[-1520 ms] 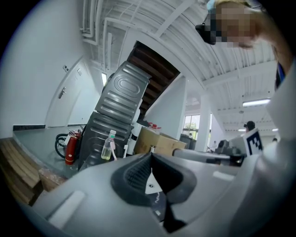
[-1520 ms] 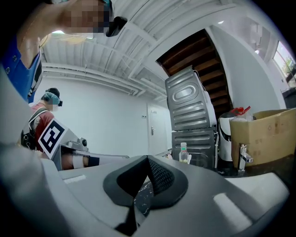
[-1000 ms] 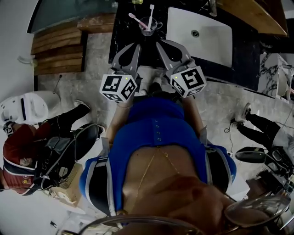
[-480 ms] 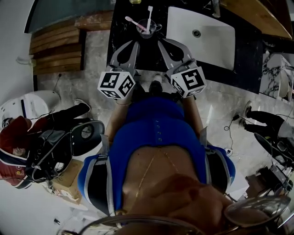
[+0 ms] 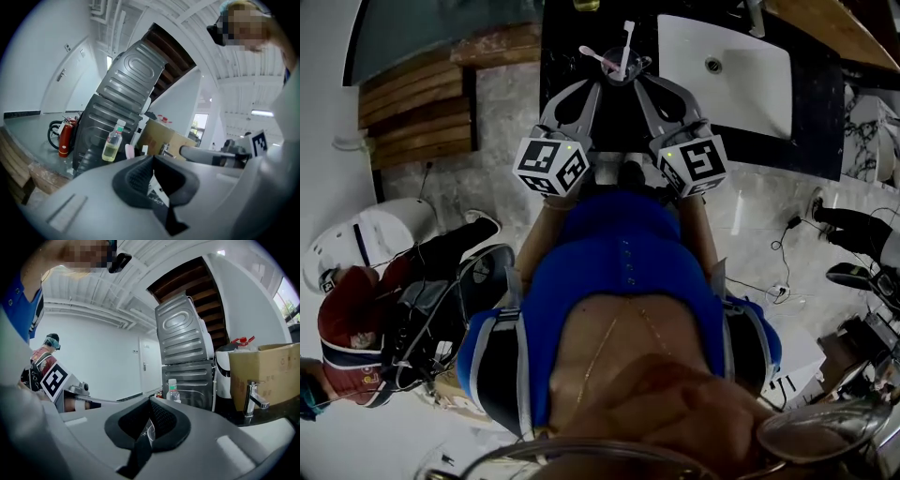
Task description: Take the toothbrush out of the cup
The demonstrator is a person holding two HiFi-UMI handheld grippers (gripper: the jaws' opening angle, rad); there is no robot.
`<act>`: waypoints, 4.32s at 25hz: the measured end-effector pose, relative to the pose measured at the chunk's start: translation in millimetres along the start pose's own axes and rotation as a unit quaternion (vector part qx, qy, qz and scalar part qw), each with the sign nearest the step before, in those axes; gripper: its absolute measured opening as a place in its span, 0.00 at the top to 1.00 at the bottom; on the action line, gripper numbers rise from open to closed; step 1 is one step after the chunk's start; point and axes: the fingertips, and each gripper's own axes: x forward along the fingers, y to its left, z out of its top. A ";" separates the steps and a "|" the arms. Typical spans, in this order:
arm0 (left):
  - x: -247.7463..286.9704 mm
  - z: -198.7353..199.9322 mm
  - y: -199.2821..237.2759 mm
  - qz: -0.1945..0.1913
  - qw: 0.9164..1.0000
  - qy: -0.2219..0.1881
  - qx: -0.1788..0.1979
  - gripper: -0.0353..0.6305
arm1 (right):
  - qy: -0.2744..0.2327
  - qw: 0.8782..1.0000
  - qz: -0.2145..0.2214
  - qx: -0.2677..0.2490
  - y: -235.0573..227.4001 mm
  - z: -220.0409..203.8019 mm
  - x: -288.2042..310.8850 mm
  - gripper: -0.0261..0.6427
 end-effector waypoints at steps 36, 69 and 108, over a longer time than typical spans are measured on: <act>73.5 -42.3 51.3 -0.038 0.996 0.036 -0.078 0.81 | 0.039 0.996 -0.073 0.018 -40.5 -21.6 -12.1 0.96; 14.9 45.0 23.9 -0.036 0.997 -0.064 0.003 0.91 | 0.016 0.998 -0.062 0.012 -33.5 -15.2 -34.2 0.96; -66.2 14.2 62.2 0.026 0.998 -0.045 -0.032 0.91 | 0.123 0.988 -0.071 0.053 -62.3 -65.6 80.1 0.93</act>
